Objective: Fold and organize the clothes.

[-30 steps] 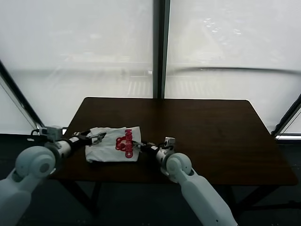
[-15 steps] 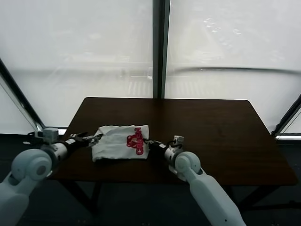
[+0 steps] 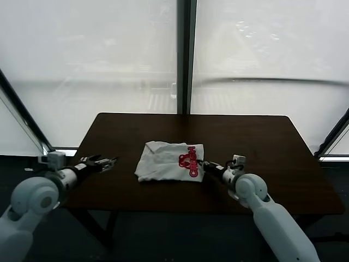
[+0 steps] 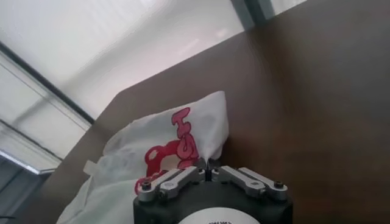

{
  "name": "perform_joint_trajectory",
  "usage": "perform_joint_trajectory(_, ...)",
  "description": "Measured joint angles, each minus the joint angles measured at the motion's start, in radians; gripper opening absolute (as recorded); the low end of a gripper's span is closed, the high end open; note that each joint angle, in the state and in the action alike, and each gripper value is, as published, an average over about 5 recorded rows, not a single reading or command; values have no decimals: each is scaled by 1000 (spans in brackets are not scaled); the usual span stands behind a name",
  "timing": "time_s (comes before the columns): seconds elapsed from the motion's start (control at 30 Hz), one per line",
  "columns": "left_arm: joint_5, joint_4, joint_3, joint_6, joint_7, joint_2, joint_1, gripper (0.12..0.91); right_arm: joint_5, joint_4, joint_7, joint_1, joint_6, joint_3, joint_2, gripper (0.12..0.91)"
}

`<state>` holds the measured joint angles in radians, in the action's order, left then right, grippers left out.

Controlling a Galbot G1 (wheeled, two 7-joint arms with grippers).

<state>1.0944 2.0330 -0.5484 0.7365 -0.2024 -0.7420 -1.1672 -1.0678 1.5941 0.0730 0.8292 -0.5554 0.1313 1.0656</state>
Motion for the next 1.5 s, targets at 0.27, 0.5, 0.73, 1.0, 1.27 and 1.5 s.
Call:
perform_joint_trajectory(0.27, -9, 15, -30, 0, 4, -19, -36, 907, 151, 25, -30, -6, 24, -11, -52, 216)
perform_joint_trajectory(0.5, -18, 21, -46, 0, 10, -32, -55, 907, 338, 88, -14, 29, 68, -12, -108, 630)
perform_joint_trajectory(0.73, -35, 21, -55, 0, 20, -47, -69, 907, 474, 79, -55, 19, 266, -12, -123, 897)
perform_joint_trajectory(1.0, -60, 28, -81, 0, 34, -67, -104, 907, 681, -37, -77, -52, 443, -99, -47, 907)
perform_joint_trajectory(1.27, -67, 38, -117, 0, 44, -81, -146, 907, 823, -166, -41, -67, 439, -141, 9, 907)
perform_joint_trajectory(1.5, -82, 53, -138, -7, 51, -97, -179, 907, 838, -194, -29, -54, 388, -136, 13, 907)
